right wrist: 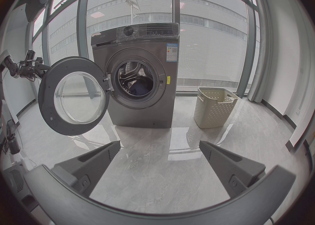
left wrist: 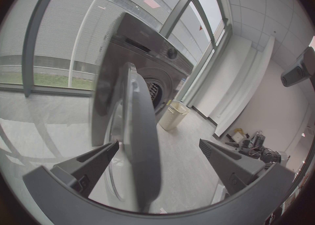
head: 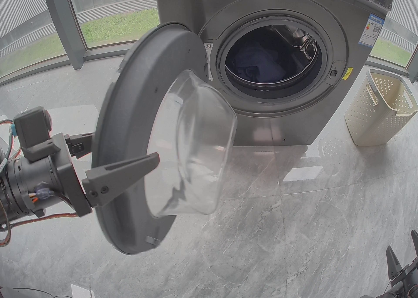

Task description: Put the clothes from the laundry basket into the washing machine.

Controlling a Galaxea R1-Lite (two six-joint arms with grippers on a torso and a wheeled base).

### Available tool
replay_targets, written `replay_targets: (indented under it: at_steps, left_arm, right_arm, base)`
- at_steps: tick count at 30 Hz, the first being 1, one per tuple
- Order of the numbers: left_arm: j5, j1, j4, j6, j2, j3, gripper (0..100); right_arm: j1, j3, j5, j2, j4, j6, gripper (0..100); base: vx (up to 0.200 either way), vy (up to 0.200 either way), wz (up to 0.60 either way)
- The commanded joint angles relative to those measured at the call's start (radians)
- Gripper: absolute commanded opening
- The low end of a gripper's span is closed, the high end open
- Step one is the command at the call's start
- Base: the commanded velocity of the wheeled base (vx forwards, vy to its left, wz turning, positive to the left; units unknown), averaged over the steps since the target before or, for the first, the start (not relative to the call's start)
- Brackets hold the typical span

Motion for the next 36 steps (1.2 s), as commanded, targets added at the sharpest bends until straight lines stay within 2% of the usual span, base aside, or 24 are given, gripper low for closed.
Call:
replay_targets:
  at_steps: [1,9,14,21,27,36]
  left_arm:
    - [0.003,-0.053,0.0,-0.001,0.043,-0.016,100]
    - [0.038,-0.029,-0.001,-0.006,-0.023,-0.017,100]
    - [0.041,-0.01,0.006,-0.006,-0.009,-0.005,100]
    - [0.093,-0.018,-0.029,0.011,0.146,0.01,100]
    - [0.098,-0.023,-0.162,0.002,0.258,-0.019,100]
    - [0.096,-0.05,-0.182,0.0,0.393,-0.156,100]
  right_arm:
    - [0.0,0.016,0.0,-0.016,0.001,0.0,100]
    - [0.0,0.016,0.0,-0.016,0.001,0.0,100]
    - [0.0,0.016,0.0,-0.016,0.001,0.0,100]
    - [0.0,0.016,0.0,-0.016,-0.001,0.0,100]
    - [0.0,0.016,0.0,-0.016,-0.001,0.0,100]
    - [0.0,0.016,0.0,-0.016,-0.001,0.0,100]
  base:
    - [0.0,0.0,0.0]
    - [0.0,0.0,0.0]
    - [0.0,0.0,0.0]
    - [0.0,0.0,0.0]
    - [0.0,0.0,0.0]
    - [0.0,0.0,0.0]
